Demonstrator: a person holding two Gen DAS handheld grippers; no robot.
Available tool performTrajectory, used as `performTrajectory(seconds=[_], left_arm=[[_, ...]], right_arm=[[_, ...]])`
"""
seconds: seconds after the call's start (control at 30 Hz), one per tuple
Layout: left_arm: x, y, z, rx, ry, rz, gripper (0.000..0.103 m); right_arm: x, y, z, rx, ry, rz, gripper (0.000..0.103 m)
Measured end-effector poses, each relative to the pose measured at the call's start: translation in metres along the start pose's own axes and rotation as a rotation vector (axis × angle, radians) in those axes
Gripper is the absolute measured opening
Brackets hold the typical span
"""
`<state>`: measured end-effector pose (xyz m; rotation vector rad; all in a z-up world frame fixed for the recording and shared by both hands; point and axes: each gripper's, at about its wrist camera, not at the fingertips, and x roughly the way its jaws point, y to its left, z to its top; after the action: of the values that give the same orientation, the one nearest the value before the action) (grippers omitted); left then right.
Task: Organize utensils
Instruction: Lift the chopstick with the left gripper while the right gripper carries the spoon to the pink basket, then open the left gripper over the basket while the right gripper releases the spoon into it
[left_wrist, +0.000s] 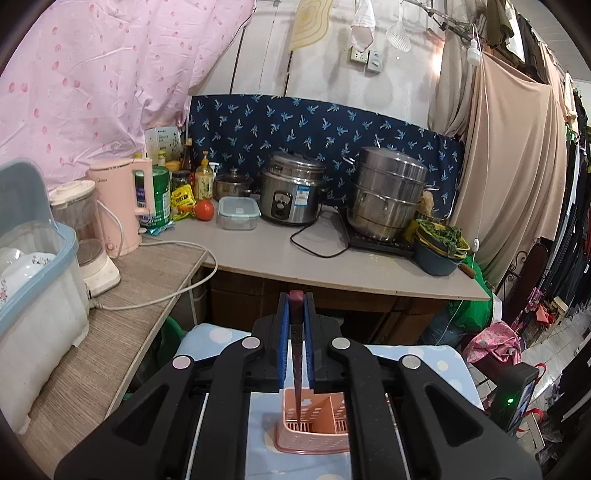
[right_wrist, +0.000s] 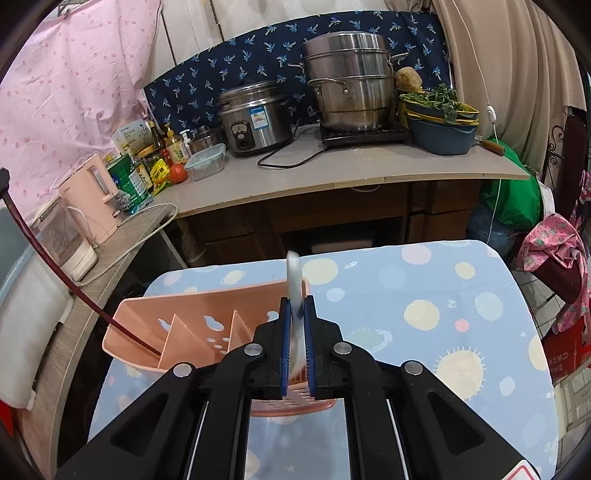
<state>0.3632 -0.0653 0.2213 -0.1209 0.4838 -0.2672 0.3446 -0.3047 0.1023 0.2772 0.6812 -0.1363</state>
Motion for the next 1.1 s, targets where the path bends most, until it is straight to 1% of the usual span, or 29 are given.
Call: performTrajectory(seconds=[0.03, 0.1, 0.27, 0.37, 0.4, 0.47, 0.57, 0.77, 0.93, 1.1], left_arm=[[0.0, 0.002, -0.002, -0.006, 0.003, 0.005, 0.009], [-0.001, 0.005, -0.004, -0.012, 0.004, 0.002, 0.012], [-0.017, 0.013, -0.01, -0.018, 0.003, 0.022, 0.028], [-0.031, 0.015, -0.019, -0.001, 0.013, 0.037, 0.035], [-0.037, 0.015, -0.024, 0.011, 0.021, 0.044, 0.035], [-0.048, 0.017, -0.033, 0.029, 0.035, 0.056, 0.037], [-0.066, 0.023, -0.053, 0.037, 0.066, 0.053, 0.04], [-0.1, 0.036, -0.104, 0.044, 0.142, 0.047, 0.041], [-0.123, 0.042, -0.154, 0.067, 0.2, 0.07, 0.041], [-0.135, 0.044, -0.201, 0.084, 0.264, 0.083, 0.041]], right_arm=[[-0.003, 0.0, 0.0, 0.0, -0.004, -0.002, 0.013], [-0.01, -0.002, -0.001, 0.008, -0.011, 0.002, 0.014], [-0.039, -0.006, -0.007, 0.02, -0.027, 0.018, 0.016], [-0.064, -0.006, -0.017, 0.029, -0.031, 0.037, 0.02], [-0.073, -0.006, -0.023, 0.03, -0.03, 0.045, 0.022], [-0.091, -0.005, -0.035, 0.03, -0.028, 0.054, 0.023], [-0.117, -0.004, -0.06, 0.026, -0.016, 0.072, 0.024], [-0.159, -0.004, -0.117, -0.001, 0.001, 0.042, 0.025], [-0.181, -0.007, -0.167, -0.004, 0.038, 0.024, 0.026], [-0.193, -0.006, -0.215, -0.019, 0.09, 0.012, 0.026]])
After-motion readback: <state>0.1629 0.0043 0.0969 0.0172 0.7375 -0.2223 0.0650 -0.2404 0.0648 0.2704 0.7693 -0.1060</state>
